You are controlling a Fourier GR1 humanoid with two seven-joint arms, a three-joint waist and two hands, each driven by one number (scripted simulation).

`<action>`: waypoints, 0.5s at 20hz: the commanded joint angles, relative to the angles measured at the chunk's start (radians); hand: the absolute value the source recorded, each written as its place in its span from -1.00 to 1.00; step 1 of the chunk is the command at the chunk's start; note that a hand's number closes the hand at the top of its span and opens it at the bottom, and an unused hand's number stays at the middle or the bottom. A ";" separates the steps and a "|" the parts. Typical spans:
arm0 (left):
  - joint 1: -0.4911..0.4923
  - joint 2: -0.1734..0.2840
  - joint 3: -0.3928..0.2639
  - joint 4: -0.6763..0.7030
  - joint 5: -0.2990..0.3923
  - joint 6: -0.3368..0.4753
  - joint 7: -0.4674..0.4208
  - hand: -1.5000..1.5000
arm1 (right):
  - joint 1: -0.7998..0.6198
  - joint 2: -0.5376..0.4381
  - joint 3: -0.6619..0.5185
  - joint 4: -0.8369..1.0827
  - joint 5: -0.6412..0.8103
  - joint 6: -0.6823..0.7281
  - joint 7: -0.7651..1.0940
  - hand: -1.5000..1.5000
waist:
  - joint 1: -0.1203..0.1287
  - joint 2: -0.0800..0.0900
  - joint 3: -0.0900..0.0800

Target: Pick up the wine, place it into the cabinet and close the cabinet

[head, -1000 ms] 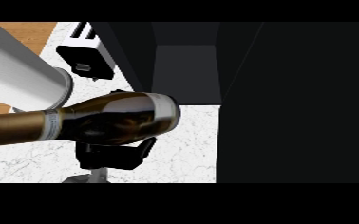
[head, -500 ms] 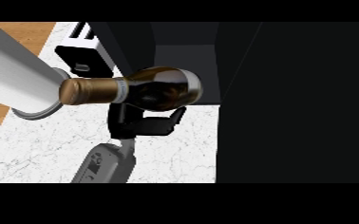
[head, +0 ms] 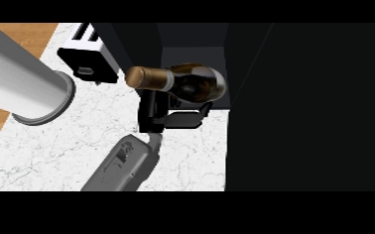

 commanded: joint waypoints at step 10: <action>-0.077 0.000 -0.137 0.287 0.274 0.089 -0.231 1.00 | 0.000 0.022 0.028 0.030 0.056 -0.001 -0.040 -1.00 | -0.005 0.001 0.000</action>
